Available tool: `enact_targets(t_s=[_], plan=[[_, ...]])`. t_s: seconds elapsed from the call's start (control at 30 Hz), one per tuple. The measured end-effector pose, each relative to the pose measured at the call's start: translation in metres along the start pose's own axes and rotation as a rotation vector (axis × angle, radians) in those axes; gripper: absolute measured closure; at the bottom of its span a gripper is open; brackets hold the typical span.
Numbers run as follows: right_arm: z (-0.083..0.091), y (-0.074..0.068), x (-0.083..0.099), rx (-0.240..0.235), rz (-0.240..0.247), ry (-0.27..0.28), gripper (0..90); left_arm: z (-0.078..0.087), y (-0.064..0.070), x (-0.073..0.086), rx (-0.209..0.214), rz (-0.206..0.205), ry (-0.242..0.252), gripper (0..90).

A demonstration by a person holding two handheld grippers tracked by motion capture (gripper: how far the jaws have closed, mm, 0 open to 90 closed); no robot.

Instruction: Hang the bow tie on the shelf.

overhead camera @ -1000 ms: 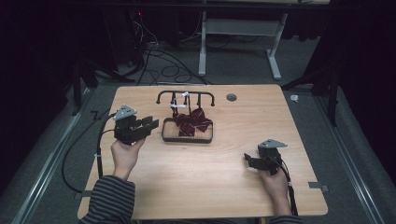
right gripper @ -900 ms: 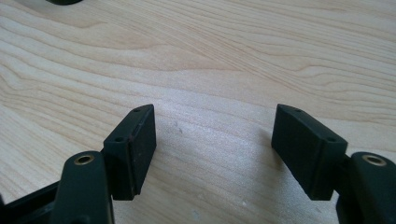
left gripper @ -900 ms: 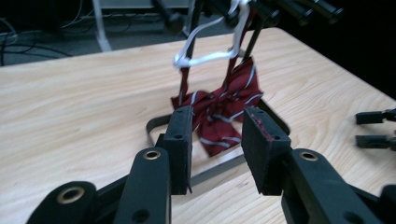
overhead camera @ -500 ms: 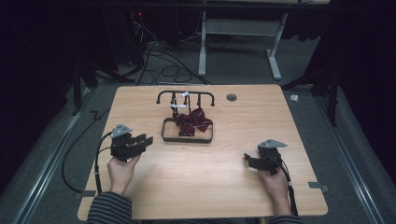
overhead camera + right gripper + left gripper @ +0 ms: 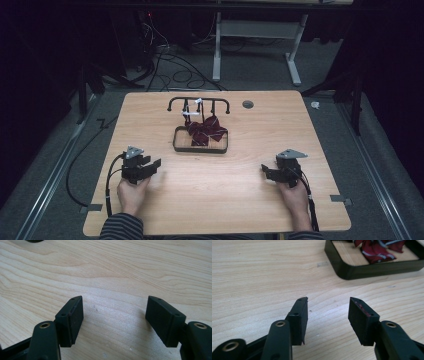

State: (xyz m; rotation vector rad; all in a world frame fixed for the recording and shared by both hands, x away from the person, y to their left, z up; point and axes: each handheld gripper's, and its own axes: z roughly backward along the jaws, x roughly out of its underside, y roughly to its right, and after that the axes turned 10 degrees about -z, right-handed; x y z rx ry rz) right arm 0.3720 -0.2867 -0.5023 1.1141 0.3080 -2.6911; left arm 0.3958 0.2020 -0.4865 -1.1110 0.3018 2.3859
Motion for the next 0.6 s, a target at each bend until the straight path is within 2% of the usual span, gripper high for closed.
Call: enact_targets(t_s=[0.1,0.2,0.3,0.43,0.6], plan=[[0.0,0.0,0.0,0.0,0.0,0.0,32.0,-0.006,0.002,0.004,-0.025,-0.025,-0.026,47.9],[0.0,0.0,0.0,0.0,0.0,0.0,32.1,-0.011,0.003,0.008,-0.037,-0.03,-0.051,46.7],[0.0,0.0,0.0,0.0,0.0,0.0,32.1,-0.014,0.007,0.014,-0.078,-0.077,-0.035,44.6],[0.0,0.0,0.0,0.0,-0.002,0.0,32.2,-0.015,0.007,0.015,-0.099,-0.064,-0.03,39.6],[0.0,0.0,0.0,0.0,-0.003,-0.001,32.2,-0.015,0.006,0.015,-0.099,-0.059,-0.032,37.2]])
